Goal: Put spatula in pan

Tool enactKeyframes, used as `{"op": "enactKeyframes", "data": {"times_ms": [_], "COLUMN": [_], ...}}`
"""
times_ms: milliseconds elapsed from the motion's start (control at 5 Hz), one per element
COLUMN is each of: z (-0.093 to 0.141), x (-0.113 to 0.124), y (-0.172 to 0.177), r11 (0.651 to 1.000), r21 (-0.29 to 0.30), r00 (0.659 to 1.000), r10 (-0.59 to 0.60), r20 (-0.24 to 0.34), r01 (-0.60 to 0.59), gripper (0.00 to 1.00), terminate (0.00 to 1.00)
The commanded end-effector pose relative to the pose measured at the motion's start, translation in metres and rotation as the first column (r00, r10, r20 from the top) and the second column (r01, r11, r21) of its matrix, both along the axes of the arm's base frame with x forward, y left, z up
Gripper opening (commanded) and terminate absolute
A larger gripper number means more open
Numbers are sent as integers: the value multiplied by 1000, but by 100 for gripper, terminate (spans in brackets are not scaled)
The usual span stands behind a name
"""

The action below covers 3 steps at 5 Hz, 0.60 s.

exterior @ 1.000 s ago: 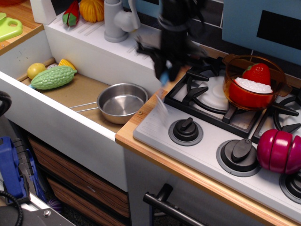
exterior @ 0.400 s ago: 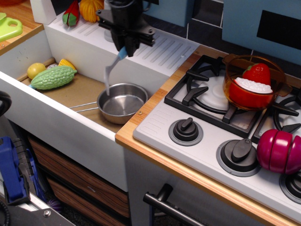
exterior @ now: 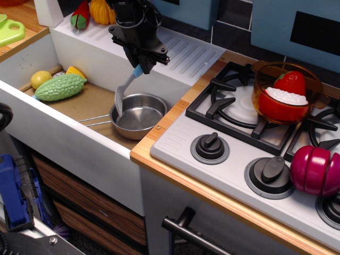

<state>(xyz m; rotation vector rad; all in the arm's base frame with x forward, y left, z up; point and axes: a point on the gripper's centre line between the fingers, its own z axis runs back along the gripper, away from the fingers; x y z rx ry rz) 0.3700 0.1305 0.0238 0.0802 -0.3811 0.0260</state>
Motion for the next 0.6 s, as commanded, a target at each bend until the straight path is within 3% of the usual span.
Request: {"op": "enactKeyframes", "data": {"times_ms": [0,200,400], "z": [15,15,15], "x": [5,5,5], "y": [5,5,5], "r11": [1000,1000,1000], "r21": [17,17,17], "r00": [999,999,999], "r10": [3,3,3], "r20": [43,43,43], "r01": [-3,-3,-3], "gripper": [100,100,100], "terminate": [0,0,100]}}
